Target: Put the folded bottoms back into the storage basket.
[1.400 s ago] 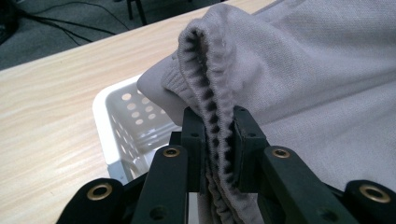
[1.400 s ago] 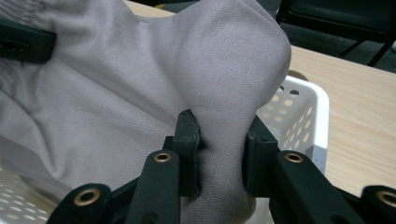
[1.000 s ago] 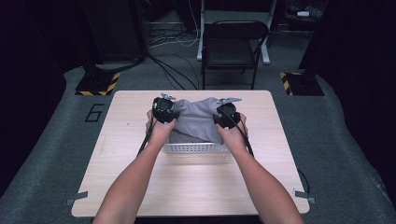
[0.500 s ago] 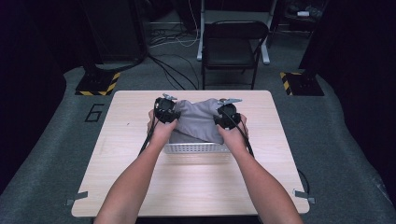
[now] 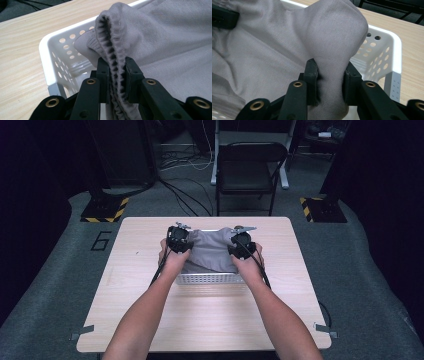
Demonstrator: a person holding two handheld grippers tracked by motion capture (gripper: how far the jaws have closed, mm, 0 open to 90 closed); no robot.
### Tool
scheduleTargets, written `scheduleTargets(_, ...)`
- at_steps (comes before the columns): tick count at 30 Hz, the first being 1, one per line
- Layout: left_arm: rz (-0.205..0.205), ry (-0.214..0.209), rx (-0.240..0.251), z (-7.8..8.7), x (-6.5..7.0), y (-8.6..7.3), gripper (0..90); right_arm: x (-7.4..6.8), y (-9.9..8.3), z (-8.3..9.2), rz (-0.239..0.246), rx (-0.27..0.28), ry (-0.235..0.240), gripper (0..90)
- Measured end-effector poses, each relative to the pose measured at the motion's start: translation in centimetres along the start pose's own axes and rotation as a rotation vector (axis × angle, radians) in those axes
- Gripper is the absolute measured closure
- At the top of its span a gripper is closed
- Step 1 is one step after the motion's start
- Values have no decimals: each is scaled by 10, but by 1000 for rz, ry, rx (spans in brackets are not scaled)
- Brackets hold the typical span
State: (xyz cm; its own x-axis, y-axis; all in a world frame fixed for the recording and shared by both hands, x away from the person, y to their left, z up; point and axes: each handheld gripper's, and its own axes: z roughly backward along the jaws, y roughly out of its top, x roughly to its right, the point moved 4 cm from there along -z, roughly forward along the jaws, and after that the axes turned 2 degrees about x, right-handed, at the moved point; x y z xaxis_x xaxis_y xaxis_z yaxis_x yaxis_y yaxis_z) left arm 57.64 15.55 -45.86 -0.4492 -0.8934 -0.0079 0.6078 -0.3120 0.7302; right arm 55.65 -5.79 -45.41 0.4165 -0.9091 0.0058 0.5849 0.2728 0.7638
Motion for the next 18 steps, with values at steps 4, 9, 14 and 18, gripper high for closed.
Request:
scheduleTargets(4,-3,0,-4,-1,0,-1,771,0,-1,-2,3,-5,-2,694)
scheduleTargets(9,-1,2,-14,-2,-1,-2,769,0,-3,-4,2,0,5,694)
scheduleTargets(14,-3,9,-29,-4,-1,-4,766,-2,-4,-7,9,-13,3,694)
scheduleTargets(18,-1,14,-43,-6,-3,-6,764,-4,-4,-11,22,-13,1,694)
